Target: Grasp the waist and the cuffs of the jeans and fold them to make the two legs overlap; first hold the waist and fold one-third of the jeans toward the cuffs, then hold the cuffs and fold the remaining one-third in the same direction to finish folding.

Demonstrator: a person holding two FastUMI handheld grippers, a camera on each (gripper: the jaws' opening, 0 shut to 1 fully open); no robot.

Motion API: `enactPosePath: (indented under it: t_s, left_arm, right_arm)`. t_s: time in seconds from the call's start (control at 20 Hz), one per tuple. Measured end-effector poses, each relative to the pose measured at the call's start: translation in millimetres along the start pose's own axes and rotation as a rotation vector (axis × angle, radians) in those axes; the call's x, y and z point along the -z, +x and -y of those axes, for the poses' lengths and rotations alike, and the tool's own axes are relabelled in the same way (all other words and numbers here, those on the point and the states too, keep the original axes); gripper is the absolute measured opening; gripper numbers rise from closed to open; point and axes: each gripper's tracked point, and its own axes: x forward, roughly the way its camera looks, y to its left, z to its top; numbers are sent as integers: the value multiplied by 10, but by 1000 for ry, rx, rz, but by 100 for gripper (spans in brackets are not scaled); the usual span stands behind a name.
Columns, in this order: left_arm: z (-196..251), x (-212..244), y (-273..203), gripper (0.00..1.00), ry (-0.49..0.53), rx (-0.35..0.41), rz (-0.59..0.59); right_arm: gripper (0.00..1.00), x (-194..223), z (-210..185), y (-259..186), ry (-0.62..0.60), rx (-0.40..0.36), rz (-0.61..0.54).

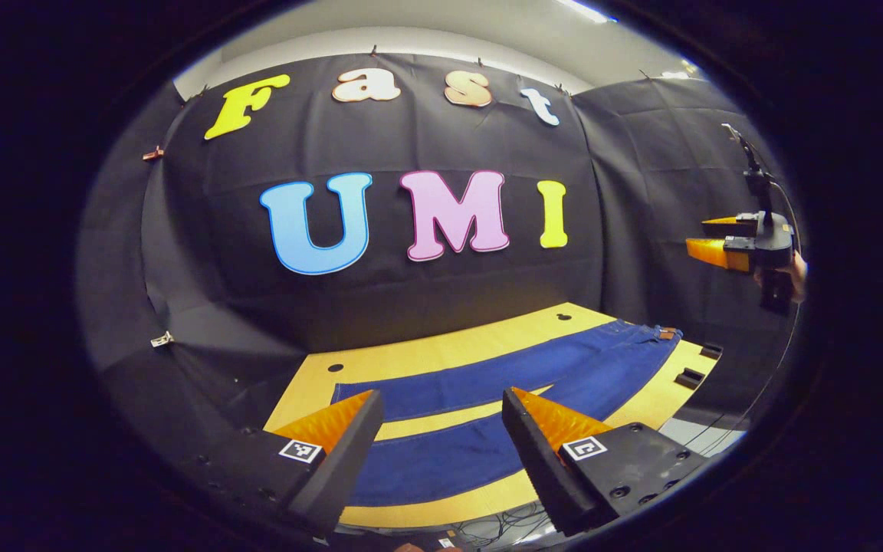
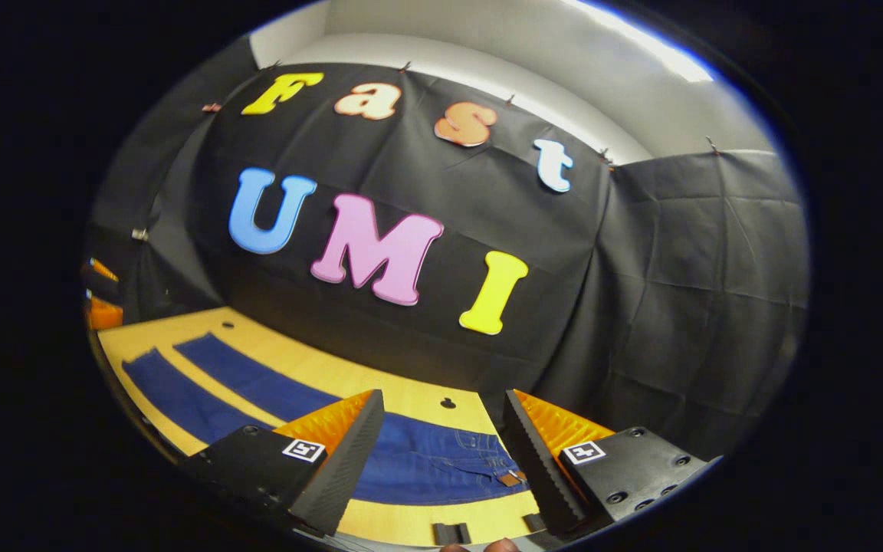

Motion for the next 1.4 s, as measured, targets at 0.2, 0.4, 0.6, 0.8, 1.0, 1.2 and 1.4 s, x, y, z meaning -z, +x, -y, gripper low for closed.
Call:
enactPosePath:
  t_s: [0.2, 0.4, 0.6, 0.8, 1.0, 1.2, 1.4]
  left_arm:
    - [-106, 516, 12, 98, 60, 47, -95]
    - [-89, 1158, 114, 98, 109, 151, -253]
    - [-193, 1680, 267, 99, 177, 209, -408]
    - [-361, 1981, 492, 99, 379, 257, -494]
    - [-409, 2288, 637, 99, 528, 365, -605]
    - [-466, 2509, 628, 99, 730, 510, -694]
    - [-460, 2556, 839, 95, 810, 577, -679]
  right_arm:
    - [96, 499, -53, 94, -160, -81, -121]
    - [96, 984, -94, 214, -289, -147, -215]
    - [96, 1563, -258, 358, -347, -257, -338]
    - [97, 1960, -453, 640, -381, -352, -409]
    - [97, 2312, -508, 863, -471, -479, -455]
    - [97, 2615, -399, 1086, -559, -583, -504]
    - [97, 2845, -232, 1353, -573, -600, -563]
